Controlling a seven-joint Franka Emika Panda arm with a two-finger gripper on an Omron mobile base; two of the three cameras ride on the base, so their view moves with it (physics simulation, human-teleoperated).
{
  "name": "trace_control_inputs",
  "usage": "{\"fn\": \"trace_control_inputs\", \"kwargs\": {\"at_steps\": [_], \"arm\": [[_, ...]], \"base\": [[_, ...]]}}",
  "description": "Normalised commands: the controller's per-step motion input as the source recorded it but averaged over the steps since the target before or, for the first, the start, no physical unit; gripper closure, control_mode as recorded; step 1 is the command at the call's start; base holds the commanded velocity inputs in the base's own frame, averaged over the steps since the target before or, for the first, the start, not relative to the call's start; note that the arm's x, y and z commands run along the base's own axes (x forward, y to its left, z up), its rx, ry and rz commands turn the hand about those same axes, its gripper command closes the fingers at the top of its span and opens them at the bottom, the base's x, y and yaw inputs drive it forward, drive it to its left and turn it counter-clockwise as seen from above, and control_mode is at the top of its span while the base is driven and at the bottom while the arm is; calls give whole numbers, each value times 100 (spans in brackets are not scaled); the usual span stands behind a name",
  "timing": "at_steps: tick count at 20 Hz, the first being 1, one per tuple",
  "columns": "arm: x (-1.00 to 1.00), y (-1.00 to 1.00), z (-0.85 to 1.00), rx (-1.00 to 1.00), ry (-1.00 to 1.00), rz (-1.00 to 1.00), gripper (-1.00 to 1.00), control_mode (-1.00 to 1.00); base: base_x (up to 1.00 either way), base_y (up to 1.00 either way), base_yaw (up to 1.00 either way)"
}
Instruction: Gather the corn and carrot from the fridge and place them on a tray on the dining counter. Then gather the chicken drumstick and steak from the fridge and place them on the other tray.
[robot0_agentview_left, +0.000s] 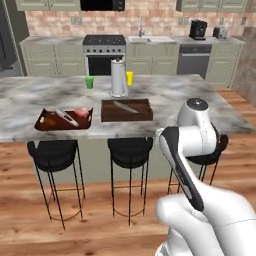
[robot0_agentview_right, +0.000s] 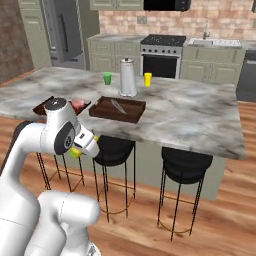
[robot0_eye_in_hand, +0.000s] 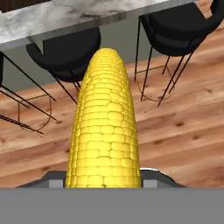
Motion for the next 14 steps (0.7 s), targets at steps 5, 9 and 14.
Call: {"fn": "trace_control_inputs", "kwargs": {"at_steps": [5, 9, 14], "arm": [[0, 0, 0, 0, 0, 0, 100, 100], [0, 0, 0, 0, 0, 0, 100, 100], [0, 0, 0, 0, 0, 0, 100, 100]], "base": [[76, -37, 0], [93, -42, 0], [59, -50, 0]]}}
